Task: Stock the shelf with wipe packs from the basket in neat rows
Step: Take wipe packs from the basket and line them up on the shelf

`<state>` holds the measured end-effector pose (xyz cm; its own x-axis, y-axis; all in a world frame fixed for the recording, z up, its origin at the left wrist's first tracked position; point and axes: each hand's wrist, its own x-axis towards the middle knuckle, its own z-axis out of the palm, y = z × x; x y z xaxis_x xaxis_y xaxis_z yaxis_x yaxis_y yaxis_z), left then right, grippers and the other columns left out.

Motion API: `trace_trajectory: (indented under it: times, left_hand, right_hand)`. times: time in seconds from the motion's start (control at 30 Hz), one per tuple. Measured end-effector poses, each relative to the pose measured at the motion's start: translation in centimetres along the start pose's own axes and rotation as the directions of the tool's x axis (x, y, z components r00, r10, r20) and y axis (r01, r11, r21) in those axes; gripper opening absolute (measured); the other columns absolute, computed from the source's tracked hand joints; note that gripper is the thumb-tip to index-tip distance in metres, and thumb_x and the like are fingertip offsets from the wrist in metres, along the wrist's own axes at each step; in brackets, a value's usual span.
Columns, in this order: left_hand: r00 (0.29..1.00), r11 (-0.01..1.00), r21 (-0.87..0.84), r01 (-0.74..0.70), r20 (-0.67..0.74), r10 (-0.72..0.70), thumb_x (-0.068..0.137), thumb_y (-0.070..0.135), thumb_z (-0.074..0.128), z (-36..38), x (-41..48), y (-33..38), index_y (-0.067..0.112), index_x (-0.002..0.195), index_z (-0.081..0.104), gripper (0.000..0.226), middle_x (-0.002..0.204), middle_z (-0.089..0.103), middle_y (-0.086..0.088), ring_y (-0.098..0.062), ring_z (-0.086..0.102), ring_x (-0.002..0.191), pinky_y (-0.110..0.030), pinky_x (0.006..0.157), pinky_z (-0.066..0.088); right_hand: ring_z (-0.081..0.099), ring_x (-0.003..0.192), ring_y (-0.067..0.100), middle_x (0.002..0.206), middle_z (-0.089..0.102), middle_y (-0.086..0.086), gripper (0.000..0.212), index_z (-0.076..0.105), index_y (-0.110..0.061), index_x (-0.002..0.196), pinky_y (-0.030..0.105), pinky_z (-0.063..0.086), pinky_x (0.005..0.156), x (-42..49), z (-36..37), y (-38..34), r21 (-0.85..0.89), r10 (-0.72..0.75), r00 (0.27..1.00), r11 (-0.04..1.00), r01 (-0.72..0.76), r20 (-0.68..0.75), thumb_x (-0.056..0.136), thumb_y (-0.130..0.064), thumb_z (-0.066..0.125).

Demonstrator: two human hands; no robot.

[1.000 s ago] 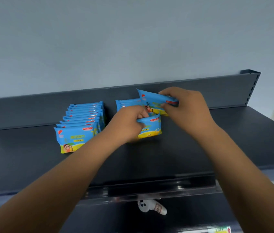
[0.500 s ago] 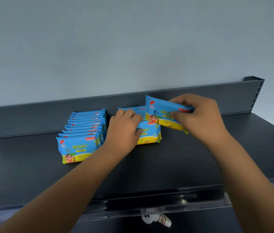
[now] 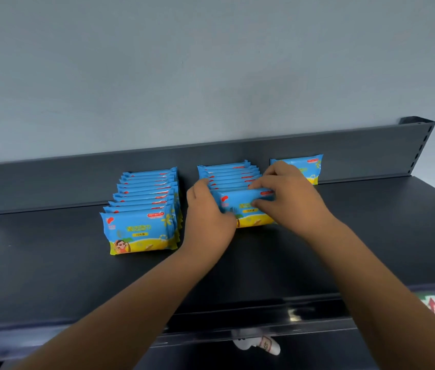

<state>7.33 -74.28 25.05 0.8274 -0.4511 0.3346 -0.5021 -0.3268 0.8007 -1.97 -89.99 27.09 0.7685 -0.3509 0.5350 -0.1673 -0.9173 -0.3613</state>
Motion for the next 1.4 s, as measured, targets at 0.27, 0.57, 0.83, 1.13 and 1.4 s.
trace_trajectory:
  times: [0.27,0.57,0.83,1.13,1.4]
  left_hand:
    - [1.0,0.99,-0.14,0.007,-0.027,-0.011,0.085,0.003,0.07,0.0,0.0,-0.9,0.023,0.14,0.041,0.066,0.132,0.051,0.003,-0.006,0.058,0.109,-0.031,0.095,0.055]
    - [0.997,0.998,-0.011,-0.056,0.057,0.056,0.085,0.013,0.069,-0.3,-1.4,-0.7,0.016,0.157,0.022,0.086,0.163,0.024,-0.01,-0.018,0.029,0.147,-0.016,0.116,0.026]
    - [0.911,0.644,0.679,-0.352,0.091,0.402,0.092,0.051,0.056,-3.7,-4.6,-0.5,0.019,0.155,0.038,0.073,0.166,0.028,-0.008,-0.036,0.025,0.152,-0.054,0.12,0.028]
    - [0.975,0.621,0.783,0.04,-0.166,0.146,0.098,0.065,0.033,-13.3,-8.5,-5.0,0.018,0.155,0.039,0.074,0.164,0.035,0.001,-0.026,0.028,0.153,-0.056,0.124,0.017]
    - [0.861,0.551,0.684,0.478,-0.488,-0.141,0.098,0.066,0.015,-23.6,-17.5,-10.7,0.027,0.163,0.011,0.076,0.17,0.009,0.01,-0.016,0.002,0.158,-0.05,0.127,0.005]
  right_hand:
    - [0.051,0.115,0.02,0.125,0.055,-0.005,0.043,0.07,-0.025,0.12,0.043,0.054,0.094,0.0,1.9,-0.6,0.032,-0.032,0.999,0.999,0.032,0.0,0.079,-0.016,0.082]
    - [0.052,0.126,0.026,0.136,0.057,0.001,0.051,0.064,-0.019,0.13,0.041,0.048,0.105,-0.6,1.3,-2.0,-0.139,0.002,1.0,0.99,0.001,0.02,0.082,-0.023,0.078]
    - [0.054,0.124,0.012,0.137,0.057,-0.007,0.048,0.055,-0.024,0.14,0.031,0.046,0.095,-4.0,-0.6,-5.6,0.107,0.077,0.992,0.992,-0.066,-0.096,0.097,-0.044,0.057]
    - [0.025,0.155,0.018,0.158,0.046,0.001,0.061,0.049,-0.015,0.15,0.04,0.022,0.126,-4.8,5.7,-14.4,0.156,-0.181,0.983,0.972,0.175,0.03,0.102,-0.052,0.042]
    - [0.009,0.159,0.017,0.169,0.026,-0.001,0.06,0.029,-0.024,0.161,0.047,0.023,0.125,-7.5,12.8,-28.3,0.39,-0.558,0.825,0.783,0.485,0.094,0.107,-0.047,0.04]
